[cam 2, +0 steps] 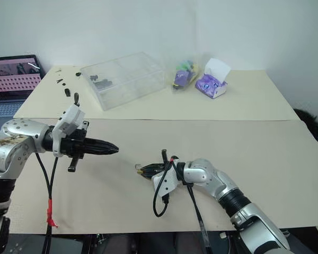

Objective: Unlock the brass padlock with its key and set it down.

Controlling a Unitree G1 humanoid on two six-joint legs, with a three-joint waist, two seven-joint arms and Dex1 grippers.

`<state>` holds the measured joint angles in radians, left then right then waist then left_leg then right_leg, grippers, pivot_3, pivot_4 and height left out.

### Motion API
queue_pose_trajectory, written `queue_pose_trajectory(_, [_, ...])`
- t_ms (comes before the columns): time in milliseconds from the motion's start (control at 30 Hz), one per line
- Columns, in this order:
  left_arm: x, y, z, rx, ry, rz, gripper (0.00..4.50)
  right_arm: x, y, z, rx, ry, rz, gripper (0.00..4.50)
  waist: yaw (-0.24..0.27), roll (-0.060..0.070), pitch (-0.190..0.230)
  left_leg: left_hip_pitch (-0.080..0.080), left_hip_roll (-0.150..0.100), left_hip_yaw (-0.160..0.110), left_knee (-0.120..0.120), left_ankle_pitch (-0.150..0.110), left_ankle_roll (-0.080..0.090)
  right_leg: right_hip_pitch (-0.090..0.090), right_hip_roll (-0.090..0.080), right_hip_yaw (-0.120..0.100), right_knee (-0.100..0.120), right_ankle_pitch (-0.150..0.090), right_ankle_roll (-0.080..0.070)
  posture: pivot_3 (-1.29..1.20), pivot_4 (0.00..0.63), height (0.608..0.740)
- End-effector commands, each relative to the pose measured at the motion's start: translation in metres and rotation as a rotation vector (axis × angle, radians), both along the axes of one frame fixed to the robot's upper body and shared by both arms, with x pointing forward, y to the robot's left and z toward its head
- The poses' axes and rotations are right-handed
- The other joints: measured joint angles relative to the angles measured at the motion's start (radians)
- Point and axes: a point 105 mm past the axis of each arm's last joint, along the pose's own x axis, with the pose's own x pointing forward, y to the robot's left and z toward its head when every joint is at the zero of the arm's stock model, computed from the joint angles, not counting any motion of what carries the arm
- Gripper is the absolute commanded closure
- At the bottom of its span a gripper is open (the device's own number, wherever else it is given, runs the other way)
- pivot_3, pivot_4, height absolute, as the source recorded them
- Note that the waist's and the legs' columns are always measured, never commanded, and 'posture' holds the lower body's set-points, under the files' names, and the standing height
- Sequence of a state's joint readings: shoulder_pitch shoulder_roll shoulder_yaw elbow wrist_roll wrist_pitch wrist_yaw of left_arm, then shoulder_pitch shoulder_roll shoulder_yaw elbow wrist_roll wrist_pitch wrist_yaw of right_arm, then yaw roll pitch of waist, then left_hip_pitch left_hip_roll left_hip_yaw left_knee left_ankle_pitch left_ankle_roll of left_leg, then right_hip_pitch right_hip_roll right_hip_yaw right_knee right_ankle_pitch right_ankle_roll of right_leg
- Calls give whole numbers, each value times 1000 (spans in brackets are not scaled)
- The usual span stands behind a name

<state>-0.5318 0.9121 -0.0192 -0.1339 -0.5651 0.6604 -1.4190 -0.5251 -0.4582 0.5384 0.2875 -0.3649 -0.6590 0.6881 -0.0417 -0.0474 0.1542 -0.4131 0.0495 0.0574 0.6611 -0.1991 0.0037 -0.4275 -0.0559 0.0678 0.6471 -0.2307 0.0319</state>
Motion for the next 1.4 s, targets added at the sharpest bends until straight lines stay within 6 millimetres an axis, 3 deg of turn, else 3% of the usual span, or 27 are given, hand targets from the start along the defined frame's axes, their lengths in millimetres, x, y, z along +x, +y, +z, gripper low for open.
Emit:
queue_pose_trajectory(33, [-11,5,-4,71,-27,-56,4318,-2,-3,-4,-12,33,-19,4255,-1,0,0,1,0,0,0,0,0,0,0,0,0,-1,1,0,150,740])
queue_pose_trajectory(433, [-7,13,-18,129,-52,-62,4318,0,-6,0,11,67,-57,4255,3,0,0,5,0,1,0,0,0,4,0,0,0,-3,1,0,150,740])
queue_pose_trajectory(500, [-7,13,-20,131,-54,-64,4359,0,-6,1,23,83,-70,3349,4,0,0,5,0,1,0,0,0,4,0,0,0,-3,1,0,150,740])
queue_pose_trajectory(733, [-6,12,-21,127,-60,-65,4359,-2,-13,-1,20,204,-115,1098,3,0,0,5,0,1,0,0,0,4,0,0,0,-3,2,0,150,740])
queue_pose_trajectory(1000, [-5,11,-27,121,-63,-56,4359,-10,-39,5,44,428,-203,1098,13,0,0,4,0,1,0,0,0,3,-1,0,0,-4,2,0,150,740])
queue_pose_trajectory(1133, [-1,8,-29,59,-65,0,4359,-13,-55,14,135,556,-314,1098,22,0,0,4,1,1,0,0,0,3,-1,0,0,-4,2,0,150,740])
queue_pose_trajectory(1300, [6,7,-34,-66,-65,166,4359,3,-85,44,422,666,-550,1098,24,0,0,4,1,1,0,0,0,3,-1,0,0,-4,3,0,150,740])
queue_pose_trajectory(1400, [32,22,-39,-213,-71,493,4359,33,-139,68,793,598,-915,1098,27,0,0,4,2,1,0,0,0,2,-1,0,0,-4,3,0,150,740])
